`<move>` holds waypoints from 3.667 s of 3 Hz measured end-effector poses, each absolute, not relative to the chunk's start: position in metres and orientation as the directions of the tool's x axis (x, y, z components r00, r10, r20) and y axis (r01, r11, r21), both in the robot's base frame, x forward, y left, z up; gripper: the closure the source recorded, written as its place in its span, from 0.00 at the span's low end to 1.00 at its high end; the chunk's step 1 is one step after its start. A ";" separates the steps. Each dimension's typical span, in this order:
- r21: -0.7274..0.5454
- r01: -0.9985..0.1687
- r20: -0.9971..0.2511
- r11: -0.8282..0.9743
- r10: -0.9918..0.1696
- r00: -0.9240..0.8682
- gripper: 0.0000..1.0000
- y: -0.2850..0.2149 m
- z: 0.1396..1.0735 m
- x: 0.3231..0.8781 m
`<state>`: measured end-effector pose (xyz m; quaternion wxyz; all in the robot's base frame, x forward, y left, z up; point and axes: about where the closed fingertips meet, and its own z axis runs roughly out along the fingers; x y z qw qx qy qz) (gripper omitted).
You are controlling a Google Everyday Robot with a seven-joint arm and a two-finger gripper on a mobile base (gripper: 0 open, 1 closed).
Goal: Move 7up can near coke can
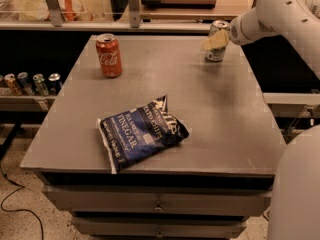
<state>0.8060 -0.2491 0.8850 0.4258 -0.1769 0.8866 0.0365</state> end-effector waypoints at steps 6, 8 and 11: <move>-0.058 -0.564 -0.835 0.824 -0.350 -0.425 1.00 -0.213 0.953 0.787; -0.040 -0.753 -0.851 0.657 -0.417 -0.319 1.00 -0.164 0.966 0.755; -0.081 -0.858 -0.849 0.508 -0.486 -0.207 1.00 -0.096 0.967 0.711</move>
Offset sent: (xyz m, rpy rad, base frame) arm 0.0135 0.0005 0.0058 0.0426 -0.0192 0.0029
